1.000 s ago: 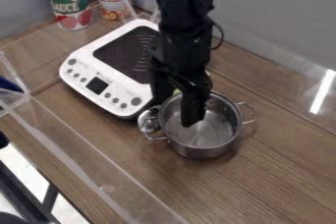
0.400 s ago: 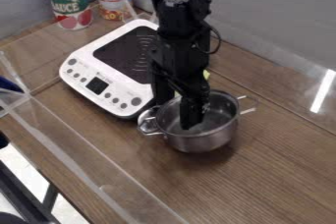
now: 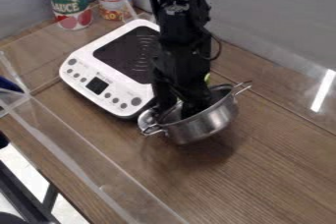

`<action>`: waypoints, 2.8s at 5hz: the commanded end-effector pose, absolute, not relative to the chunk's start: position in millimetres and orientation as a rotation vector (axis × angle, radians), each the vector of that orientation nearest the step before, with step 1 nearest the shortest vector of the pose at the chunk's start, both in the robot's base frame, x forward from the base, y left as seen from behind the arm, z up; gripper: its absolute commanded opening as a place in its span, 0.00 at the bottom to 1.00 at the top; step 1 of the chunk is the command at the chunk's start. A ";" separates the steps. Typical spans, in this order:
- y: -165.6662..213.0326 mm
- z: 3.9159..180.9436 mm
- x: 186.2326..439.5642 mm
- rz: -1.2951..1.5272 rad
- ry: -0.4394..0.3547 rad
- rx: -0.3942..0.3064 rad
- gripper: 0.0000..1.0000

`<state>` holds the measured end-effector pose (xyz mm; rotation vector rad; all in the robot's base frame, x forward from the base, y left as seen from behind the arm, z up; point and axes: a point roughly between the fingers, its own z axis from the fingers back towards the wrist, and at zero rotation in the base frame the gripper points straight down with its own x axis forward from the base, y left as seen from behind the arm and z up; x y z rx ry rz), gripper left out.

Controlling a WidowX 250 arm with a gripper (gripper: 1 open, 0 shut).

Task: Remove silver pot from the white and black stove top and place it on the table

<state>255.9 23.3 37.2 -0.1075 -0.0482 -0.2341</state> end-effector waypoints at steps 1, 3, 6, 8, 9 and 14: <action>17.1 40.6 257.3 -0.245 -0.076 -0.122 1.00; 10.2 44.4 256.3 -0.252 -0.092 -0.144 1.00; 12.4 53.2 260.3 -0.265 -0.103 -0.131 1.00; 11.1 55.1 279.0 -0.260 -0.132 -0.111 1.00; 8.1 53.6 287.8 -0.261 -0.137 -0.102 1.00; -0.9 47.4 300.0 -0.282 -0.127 -0.111 1.00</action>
